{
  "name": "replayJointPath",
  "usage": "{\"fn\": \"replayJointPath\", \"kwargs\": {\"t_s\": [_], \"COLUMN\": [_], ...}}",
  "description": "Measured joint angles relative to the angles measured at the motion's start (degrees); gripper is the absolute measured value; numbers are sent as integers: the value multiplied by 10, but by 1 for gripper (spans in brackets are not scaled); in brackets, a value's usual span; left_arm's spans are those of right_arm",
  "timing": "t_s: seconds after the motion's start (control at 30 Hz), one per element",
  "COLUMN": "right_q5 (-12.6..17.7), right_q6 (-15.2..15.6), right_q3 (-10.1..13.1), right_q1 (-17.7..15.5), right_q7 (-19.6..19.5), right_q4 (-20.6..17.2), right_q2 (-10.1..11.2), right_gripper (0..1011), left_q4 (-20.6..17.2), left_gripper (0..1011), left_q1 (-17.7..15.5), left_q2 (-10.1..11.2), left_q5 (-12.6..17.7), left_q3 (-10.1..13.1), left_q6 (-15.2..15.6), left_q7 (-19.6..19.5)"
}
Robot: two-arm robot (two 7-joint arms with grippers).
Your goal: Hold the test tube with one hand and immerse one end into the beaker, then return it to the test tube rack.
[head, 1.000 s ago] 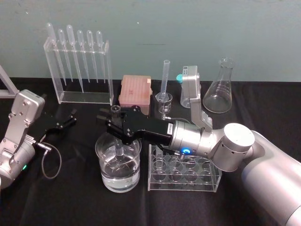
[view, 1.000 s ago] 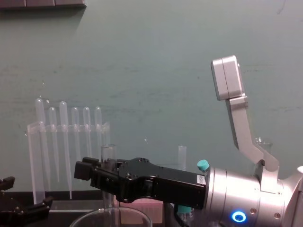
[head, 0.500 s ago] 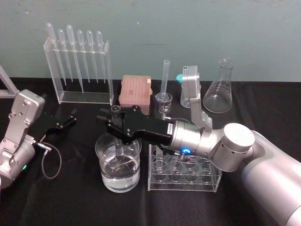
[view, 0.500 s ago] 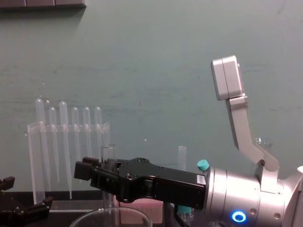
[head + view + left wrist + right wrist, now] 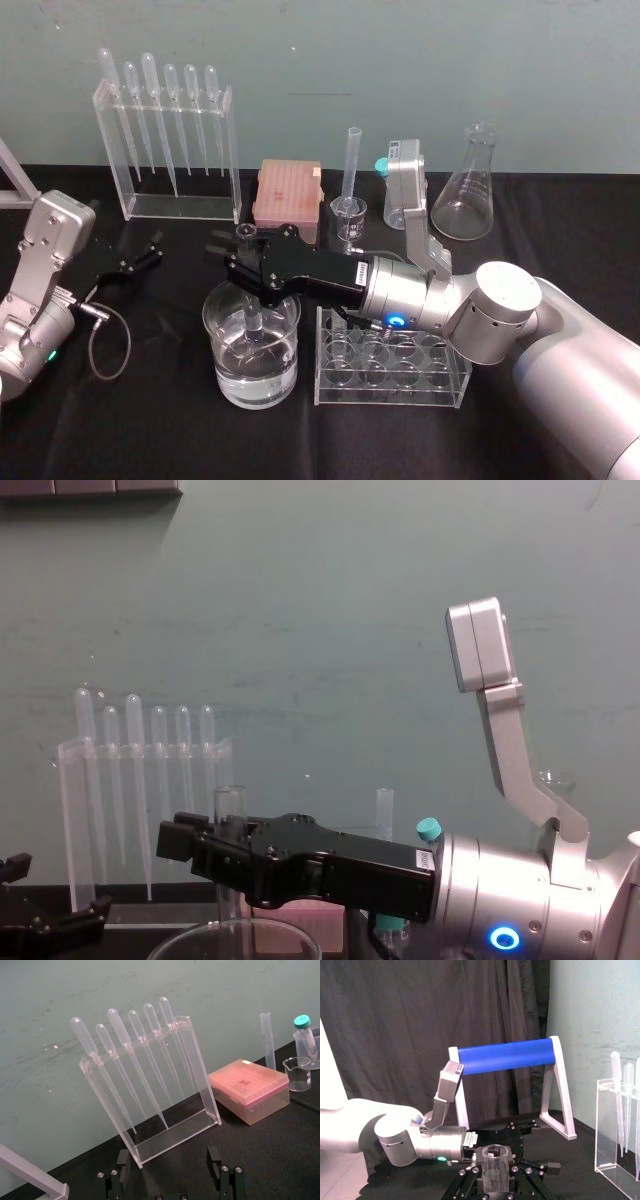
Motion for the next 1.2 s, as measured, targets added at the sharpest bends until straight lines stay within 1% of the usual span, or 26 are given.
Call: {"fn": "replayJointPath", "kwargs": {"t_s": [1.2], "right_q5": [0], "right_q6": [0], "right_q3": [0], "right_q1": [0], "right_q7": [0], "right_q4": [0], "right_q2": [0], "right_gripper": [189], "left_q4": [0], "left_gripper": [1000], "left_q1": [0], "left_q2": [0], "left_q5": [0], "left_q3": [0], "left_q6": [0], "left_q7": [0]}}
